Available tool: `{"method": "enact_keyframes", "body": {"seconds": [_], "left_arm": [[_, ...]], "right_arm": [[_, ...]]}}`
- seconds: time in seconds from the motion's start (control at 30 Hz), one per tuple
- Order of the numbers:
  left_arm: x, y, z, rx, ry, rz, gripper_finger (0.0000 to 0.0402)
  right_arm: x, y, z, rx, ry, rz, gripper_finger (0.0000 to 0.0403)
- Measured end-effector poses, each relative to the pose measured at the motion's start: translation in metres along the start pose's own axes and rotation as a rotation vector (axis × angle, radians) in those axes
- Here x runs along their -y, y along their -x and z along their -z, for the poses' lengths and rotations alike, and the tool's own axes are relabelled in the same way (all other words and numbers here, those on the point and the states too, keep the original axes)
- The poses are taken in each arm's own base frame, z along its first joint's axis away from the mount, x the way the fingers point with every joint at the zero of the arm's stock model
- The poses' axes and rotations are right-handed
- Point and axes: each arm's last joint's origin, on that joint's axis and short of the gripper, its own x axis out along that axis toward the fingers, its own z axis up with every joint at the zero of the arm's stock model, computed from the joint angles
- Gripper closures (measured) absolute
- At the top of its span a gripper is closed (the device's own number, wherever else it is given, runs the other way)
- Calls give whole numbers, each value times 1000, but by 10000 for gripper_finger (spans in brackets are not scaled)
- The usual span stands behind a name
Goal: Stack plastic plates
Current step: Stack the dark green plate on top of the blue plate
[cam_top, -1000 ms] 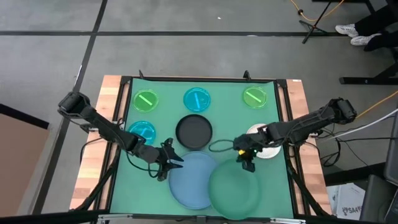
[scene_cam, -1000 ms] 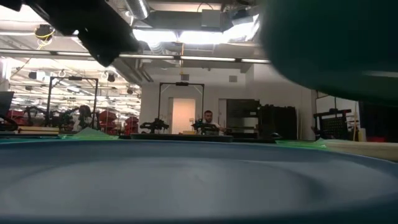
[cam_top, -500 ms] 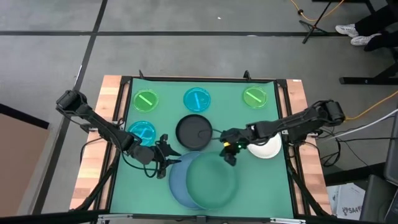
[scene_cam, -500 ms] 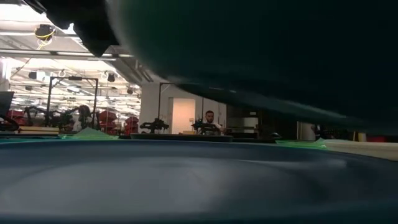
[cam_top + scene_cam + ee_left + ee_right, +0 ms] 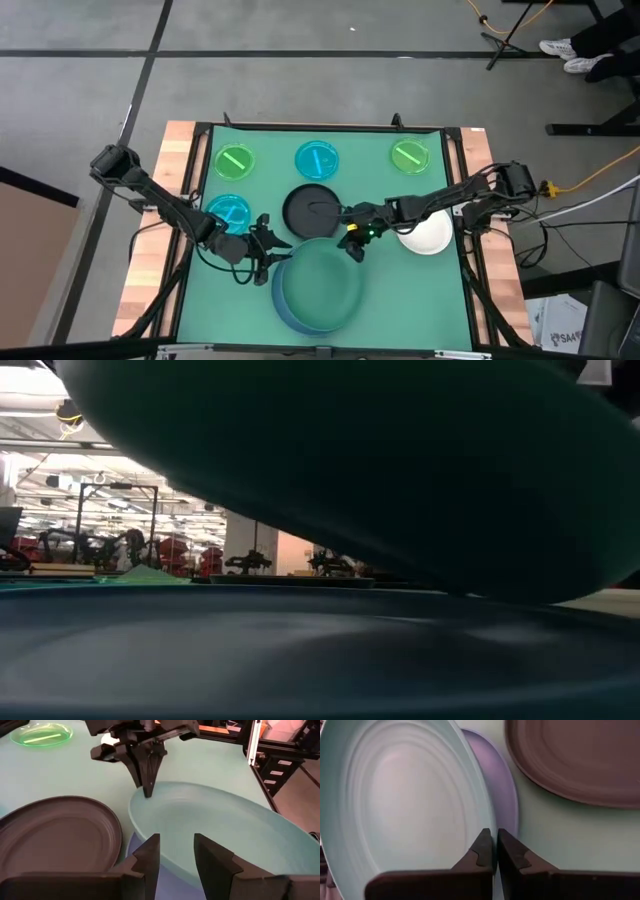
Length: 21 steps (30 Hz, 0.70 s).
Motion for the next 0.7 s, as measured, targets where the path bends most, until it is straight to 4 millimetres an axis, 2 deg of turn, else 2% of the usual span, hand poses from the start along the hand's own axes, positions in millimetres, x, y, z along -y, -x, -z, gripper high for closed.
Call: {"method": "enact_keyframes", "body": {"seconds": [0.37,0.6,0.7], "left_arm": [[0,0,0,-1,-1,0,288],[0,0,0,-2,-3,0,288],[0,0,0,-2,-3,-1,288]], "right_arm": [[8,-20,3,-3,0,-19,402],[8,-20,3,5,14,-14,401],[8,-20,3,6,27,-15,386]]}}
